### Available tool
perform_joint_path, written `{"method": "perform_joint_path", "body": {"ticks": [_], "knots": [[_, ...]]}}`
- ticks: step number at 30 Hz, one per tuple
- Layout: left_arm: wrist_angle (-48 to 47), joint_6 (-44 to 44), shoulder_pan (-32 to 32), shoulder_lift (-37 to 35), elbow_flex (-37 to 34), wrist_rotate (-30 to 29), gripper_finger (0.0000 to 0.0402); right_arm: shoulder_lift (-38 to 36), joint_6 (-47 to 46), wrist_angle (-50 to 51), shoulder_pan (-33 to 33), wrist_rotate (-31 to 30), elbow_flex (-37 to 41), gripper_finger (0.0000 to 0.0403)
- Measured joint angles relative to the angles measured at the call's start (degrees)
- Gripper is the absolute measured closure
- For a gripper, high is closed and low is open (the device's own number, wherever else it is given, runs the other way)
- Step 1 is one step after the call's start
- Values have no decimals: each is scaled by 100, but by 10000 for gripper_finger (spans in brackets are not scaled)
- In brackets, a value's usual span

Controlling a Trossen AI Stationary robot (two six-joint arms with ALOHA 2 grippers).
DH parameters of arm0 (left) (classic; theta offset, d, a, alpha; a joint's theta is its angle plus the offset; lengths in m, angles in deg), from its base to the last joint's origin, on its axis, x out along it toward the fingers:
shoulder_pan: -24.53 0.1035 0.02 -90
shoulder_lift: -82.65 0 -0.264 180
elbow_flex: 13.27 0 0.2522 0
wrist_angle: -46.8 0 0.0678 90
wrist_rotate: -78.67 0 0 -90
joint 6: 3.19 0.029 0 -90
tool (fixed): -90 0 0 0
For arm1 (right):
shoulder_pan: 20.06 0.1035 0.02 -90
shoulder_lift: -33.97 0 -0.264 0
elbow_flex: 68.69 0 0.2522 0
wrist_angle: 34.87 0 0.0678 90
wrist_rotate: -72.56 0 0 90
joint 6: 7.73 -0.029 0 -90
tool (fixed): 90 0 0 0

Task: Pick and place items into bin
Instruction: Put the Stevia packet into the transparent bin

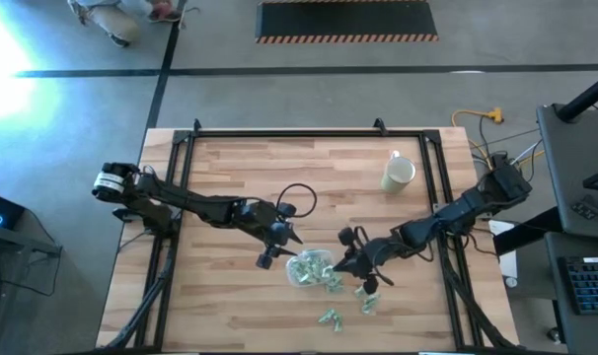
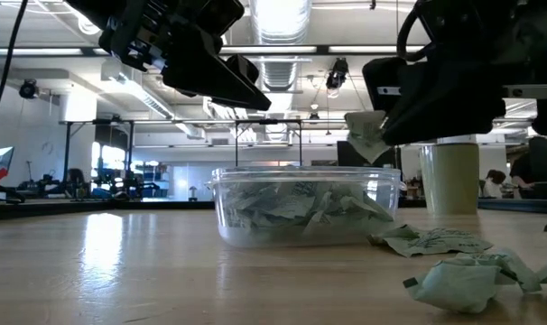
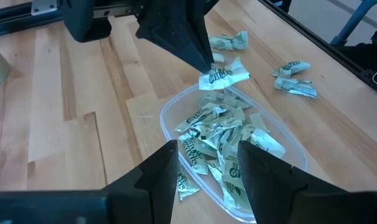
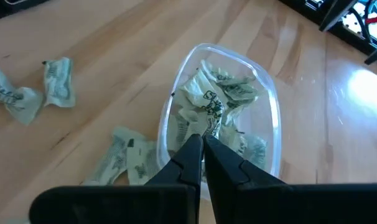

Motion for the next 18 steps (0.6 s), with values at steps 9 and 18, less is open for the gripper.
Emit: {"method": "perform_joint_path", "body": {"ticks": [9,18], "knots": [[15,0,-2,1,-9,0,251,56,-124,5,-79,-7,-45,394],[39,-1,-1,0,-9,1,251,56,-155,7,-80,-26,-36,357]]}}
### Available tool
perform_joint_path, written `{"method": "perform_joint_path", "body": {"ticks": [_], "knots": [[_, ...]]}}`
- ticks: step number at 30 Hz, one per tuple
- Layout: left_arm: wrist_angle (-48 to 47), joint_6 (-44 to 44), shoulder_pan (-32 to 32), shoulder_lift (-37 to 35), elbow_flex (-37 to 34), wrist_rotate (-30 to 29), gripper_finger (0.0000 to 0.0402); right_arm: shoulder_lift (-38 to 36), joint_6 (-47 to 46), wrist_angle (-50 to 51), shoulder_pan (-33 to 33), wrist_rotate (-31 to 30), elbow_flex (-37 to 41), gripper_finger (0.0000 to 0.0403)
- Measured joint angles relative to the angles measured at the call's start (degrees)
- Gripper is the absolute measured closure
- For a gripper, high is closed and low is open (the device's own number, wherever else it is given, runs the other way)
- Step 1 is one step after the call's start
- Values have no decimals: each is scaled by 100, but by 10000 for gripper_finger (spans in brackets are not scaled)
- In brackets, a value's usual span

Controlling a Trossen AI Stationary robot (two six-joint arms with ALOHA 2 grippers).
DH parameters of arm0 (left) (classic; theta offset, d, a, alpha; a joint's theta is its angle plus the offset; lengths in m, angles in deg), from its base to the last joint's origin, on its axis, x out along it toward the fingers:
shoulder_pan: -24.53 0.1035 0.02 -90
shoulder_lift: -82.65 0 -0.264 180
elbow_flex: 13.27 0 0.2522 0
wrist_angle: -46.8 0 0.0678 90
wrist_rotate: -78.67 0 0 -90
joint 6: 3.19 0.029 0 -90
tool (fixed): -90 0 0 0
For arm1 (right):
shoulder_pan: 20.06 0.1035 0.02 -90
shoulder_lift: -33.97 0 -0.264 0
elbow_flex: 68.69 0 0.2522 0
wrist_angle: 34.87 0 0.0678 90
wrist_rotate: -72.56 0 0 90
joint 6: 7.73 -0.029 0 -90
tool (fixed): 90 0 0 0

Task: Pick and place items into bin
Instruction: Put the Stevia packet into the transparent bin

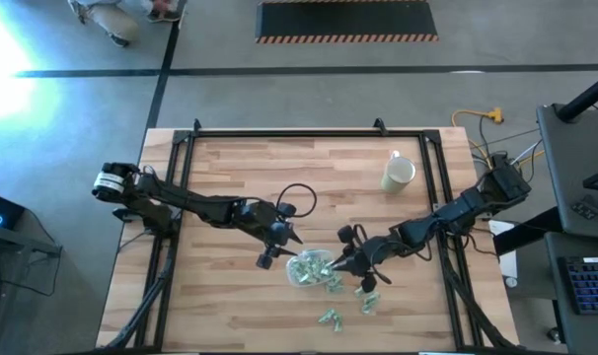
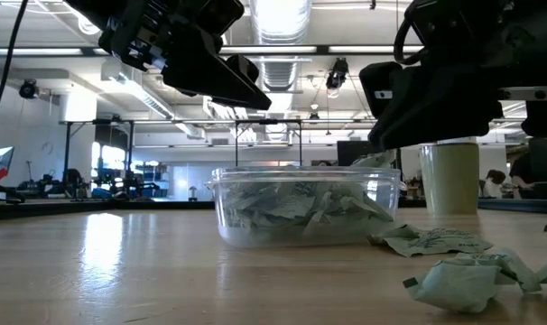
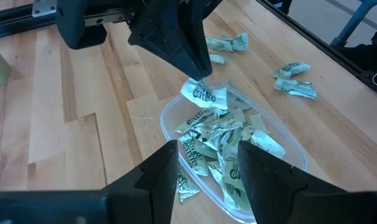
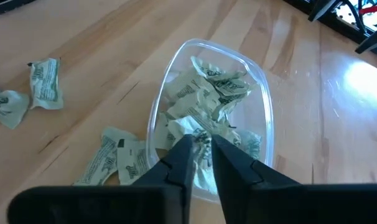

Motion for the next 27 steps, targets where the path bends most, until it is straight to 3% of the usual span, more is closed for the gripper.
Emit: {"method": "perform_joint_path", "body": {"ticks": [11,27], "knots": [[3,-2,1,0,-2,0,251,-28,-19,40,0,-211,-74,297],[16,-4,1,2,-46,0,251,-77,-144,846,0,-669,-128,333]]}}
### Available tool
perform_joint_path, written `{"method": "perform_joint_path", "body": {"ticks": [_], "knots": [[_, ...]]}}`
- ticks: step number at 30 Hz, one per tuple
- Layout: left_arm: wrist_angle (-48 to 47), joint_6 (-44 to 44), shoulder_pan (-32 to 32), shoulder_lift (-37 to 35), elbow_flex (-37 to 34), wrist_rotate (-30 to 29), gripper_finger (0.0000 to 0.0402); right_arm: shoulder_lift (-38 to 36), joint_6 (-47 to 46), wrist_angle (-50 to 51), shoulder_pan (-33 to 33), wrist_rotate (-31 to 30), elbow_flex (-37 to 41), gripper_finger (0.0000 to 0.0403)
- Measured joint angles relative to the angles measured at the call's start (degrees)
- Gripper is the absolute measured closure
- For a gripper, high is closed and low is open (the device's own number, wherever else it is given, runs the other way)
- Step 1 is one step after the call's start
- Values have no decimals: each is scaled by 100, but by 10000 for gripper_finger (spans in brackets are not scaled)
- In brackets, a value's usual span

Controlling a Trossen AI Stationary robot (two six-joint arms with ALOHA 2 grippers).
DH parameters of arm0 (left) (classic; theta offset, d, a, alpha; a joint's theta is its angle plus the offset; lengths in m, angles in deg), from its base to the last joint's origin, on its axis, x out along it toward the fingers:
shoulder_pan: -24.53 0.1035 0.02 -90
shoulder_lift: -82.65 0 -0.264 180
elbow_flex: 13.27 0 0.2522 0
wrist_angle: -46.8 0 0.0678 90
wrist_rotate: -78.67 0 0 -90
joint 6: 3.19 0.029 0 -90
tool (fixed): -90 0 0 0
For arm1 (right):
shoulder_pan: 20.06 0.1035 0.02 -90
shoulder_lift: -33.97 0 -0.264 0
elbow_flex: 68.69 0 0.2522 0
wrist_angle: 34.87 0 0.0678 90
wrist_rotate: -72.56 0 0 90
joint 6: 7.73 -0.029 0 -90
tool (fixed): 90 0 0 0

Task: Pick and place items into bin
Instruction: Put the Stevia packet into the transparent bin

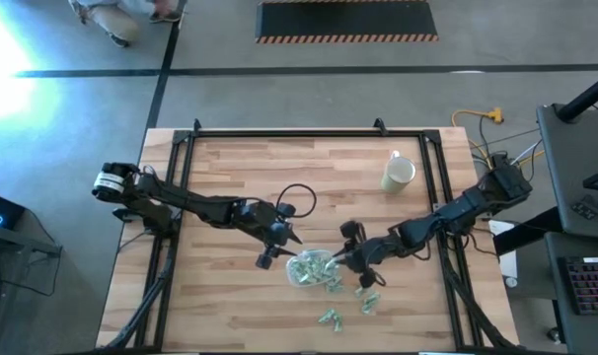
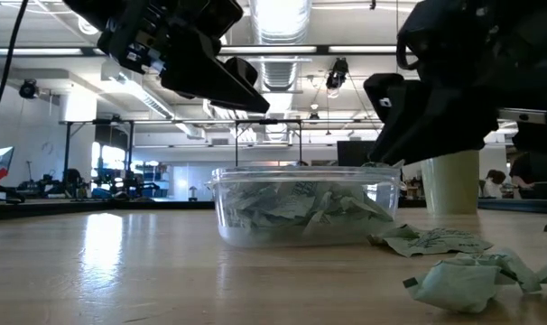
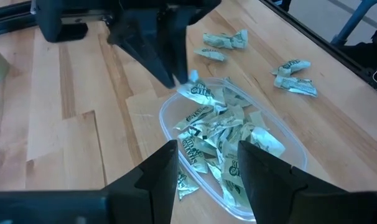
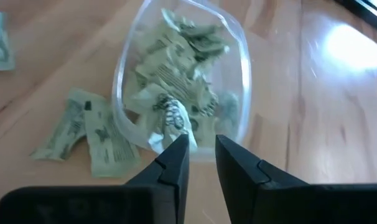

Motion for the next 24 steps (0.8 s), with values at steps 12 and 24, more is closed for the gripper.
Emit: {"method": "perform_joint_path", "body": {"ticks": [12,24], "knots": [[52,0,-2,0,-55,0,251,-679,-494,883,24,-221,-82,347],[48,-4,0,0,-63,0,251,-806,-1947,2349,52,103,-79,351]]}}
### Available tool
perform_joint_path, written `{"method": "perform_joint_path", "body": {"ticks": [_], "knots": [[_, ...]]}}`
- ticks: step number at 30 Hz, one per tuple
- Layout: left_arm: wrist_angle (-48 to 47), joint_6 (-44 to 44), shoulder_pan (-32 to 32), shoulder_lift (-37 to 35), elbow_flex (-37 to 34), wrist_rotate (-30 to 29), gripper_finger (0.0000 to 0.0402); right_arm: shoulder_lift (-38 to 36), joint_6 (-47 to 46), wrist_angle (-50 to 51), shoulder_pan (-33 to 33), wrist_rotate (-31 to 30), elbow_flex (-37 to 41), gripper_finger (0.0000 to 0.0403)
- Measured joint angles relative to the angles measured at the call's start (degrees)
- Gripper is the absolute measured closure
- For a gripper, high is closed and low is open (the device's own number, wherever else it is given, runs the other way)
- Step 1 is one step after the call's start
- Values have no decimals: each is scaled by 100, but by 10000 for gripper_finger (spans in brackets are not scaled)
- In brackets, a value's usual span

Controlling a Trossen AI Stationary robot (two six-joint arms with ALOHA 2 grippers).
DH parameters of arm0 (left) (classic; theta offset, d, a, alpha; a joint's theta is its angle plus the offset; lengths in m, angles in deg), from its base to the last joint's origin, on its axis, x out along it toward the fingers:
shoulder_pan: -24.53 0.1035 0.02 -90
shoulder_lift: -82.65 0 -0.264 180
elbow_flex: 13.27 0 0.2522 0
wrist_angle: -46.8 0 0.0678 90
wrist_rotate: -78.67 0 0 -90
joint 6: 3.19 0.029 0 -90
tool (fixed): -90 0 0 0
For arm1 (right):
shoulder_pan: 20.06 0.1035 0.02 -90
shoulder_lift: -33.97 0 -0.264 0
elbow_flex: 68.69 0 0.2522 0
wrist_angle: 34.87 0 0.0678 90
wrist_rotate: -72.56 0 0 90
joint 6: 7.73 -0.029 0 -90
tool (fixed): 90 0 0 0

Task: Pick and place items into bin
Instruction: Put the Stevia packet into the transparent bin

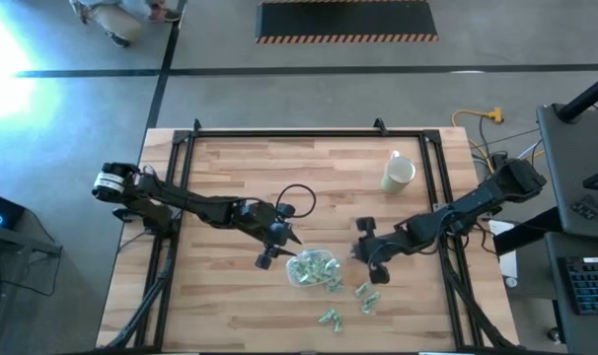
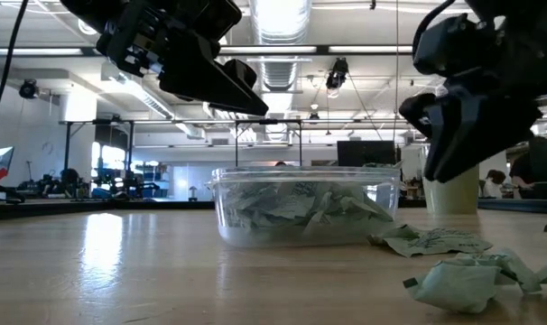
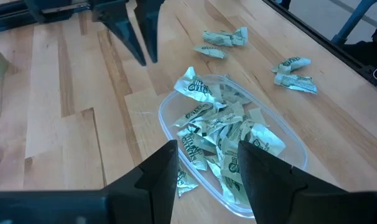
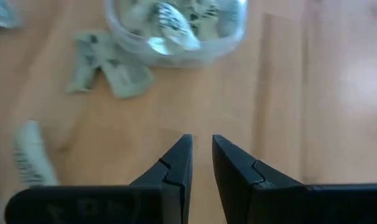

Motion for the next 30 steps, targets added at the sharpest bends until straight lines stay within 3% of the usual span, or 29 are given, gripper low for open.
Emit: {"method": "perform_joint_path", "body": {"ticks": [11,18,23,30], "knots": [[-2,-15,-2,0,0,0,251,-7,-378,-363,77,1248,0,351],[-2,-15,-1,0,0,0,251,-7,-647,-451,501,1277,11,351],[-2,-13,-1,0,0,0,251,99,-628,-1058,846,1275,49,350],[4,-13,0,0,0,0,251,520,-780,-1406,1003,1199,68,316]]}}
